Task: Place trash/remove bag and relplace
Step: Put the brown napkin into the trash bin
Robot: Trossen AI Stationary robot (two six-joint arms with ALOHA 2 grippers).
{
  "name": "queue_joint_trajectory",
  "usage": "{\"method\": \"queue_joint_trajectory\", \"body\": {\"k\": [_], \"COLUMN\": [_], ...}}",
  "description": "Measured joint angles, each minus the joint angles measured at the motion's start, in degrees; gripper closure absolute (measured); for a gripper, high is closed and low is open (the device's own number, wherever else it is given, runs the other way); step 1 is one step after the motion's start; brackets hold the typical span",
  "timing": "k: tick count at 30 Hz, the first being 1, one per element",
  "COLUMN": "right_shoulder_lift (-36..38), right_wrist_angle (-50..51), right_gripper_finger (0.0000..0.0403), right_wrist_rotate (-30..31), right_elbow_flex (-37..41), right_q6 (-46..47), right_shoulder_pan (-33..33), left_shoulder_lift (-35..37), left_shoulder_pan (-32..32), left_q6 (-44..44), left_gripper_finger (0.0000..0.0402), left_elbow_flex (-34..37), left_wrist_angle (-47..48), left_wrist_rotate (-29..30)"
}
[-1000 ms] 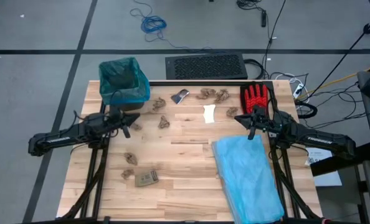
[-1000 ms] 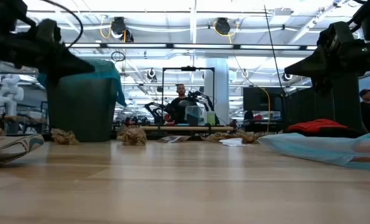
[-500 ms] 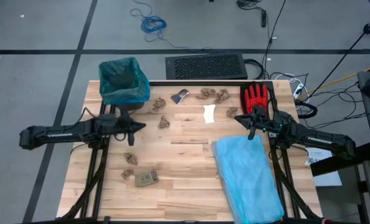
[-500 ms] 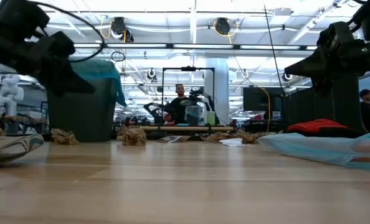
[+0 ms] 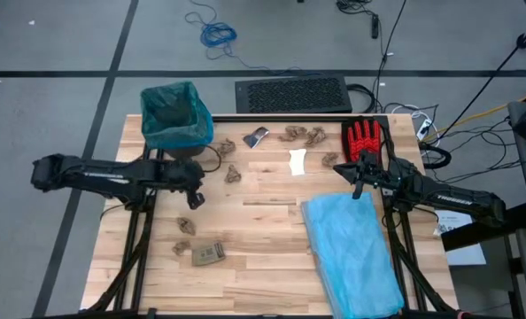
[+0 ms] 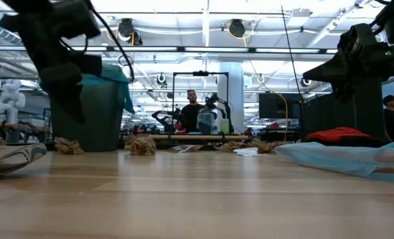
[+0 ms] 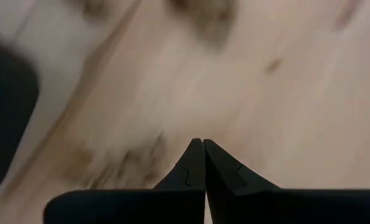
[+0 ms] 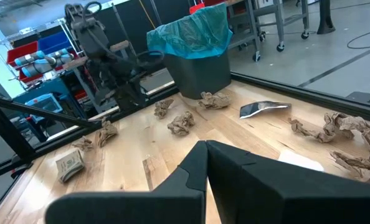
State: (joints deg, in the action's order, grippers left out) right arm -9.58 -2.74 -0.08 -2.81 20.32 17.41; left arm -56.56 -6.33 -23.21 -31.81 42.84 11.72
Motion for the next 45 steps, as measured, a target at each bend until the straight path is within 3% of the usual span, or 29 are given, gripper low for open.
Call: {"method": "queue_joint_trajectory", "body": {"k": [4, 9, 22, 29, 39, 45], "right_shoulder_lift": [0.0, 0.0, 0.0, 0.01, 0.0, 0.01], "right_wrist_angle": [0.04, 0.04, 0.04, 0.04, 0.05, 0.02], "right_gripper_finger": [0.0403, 0.0403, 0.0403, 0.0403, 0.0403, 0.0403], "right_wrist_rotate": [0.0, 0.0, -0.02, -0.01, 0.0, -0.02], "right_elbow_flex": [0.0, 0.0, 0.02, 0.0, 0.0, 0.0], "right_q6": [0.02, 0.0, -0.03, 0.0, 0.0, 0.0], "right_shoulder_pan": [-0.01, -0.01, -0.01, -0.01, -0.02, -0.01], "left_shoulder_lift": [-6.31, -10.56, -16.67, -20.54, -27.28, -29.18], "left_shoulder_pan": [-0.02, -0.04, -7.06, -10.01, -11.43, -9.67], "left_q6": [-5.99, -7.86, -12.38, -12.18, -8.65, -7.52], "left_gripper_finger": [0.0401, 0.0395, 0.0293, 0.0272, 0.0283, 0.0365], "left_elbow_flex": [-3.57, -5.11, -5.09, -5.03, -5.11, -5.16], "left_wrist_angle": [7.71, 10.31, 11.57, 11.17, 2.19, -0.48], "left_wrist_rotate": [2.43, 2.82, 6.38, 6.69, 6.12, 5.01]}}
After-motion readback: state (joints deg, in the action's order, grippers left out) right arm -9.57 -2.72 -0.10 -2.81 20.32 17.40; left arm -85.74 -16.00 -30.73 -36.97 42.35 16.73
